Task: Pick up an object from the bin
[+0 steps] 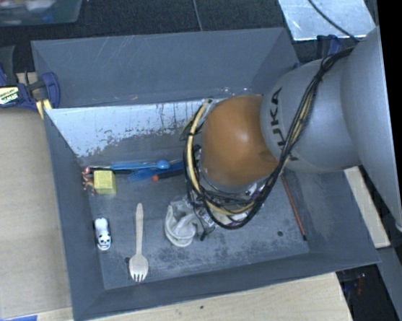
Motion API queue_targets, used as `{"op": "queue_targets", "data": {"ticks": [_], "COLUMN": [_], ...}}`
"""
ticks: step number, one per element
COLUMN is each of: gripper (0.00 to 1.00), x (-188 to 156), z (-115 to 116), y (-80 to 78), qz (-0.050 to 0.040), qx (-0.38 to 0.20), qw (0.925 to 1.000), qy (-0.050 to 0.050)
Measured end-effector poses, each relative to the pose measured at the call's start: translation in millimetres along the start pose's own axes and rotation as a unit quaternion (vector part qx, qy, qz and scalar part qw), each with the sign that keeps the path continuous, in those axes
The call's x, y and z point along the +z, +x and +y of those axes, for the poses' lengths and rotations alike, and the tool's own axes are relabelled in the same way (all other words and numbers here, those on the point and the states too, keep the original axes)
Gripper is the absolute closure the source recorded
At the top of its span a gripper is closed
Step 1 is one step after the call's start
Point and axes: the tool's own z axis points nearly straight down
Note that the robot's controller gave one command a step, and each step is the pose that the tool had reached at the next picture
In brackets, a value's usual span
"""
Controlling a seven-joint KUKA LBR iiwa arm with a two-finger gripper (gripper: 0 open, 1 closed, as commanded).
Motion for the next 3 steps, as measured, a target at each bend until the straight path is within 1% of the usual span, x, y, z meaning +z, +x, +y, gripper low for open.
{"op": "queue_targets", "data": {"ticks": [1, 2, 3], "gripper": [1.0, 1.0, 1.0], "x": [-23, -62, -94], "z": [1, 0, -1], "y": [2.6, 1.9, -0.2], "qz": [0.0048, 0.0044, 0.0012], "qx": [0.0, 0.001, 0.001], "qw": [1.0, 1.0, 1.0], "qy": [-0.002, -0.002, 0.0]}}
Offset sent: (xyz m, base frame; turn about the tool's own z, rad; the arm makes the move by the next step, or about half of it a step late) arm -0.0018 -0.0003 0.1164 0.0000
